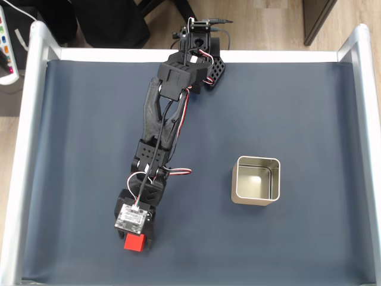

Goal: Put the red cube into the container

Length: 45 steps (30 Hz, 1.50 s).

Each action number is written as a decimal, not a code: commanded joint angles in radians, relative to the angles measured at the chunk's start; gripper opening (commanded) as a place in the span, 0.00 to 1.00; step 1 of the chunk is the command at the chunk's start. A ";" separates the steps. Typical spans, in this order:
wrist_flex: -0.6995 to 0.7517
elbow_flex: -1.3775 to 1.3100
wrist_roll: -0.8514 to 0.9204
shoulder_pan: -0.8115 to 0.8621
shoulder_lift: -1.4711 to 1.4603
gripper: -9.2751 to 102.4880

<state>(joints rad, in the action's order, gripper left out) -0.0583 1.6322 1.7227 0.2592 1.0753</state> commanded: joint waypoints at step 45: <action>0.515 0.603 -0.091 -0.644 1.104 0.08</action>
<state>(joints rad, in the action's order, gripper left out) 0.4525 2.2427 1.6475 -0.3451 2.1368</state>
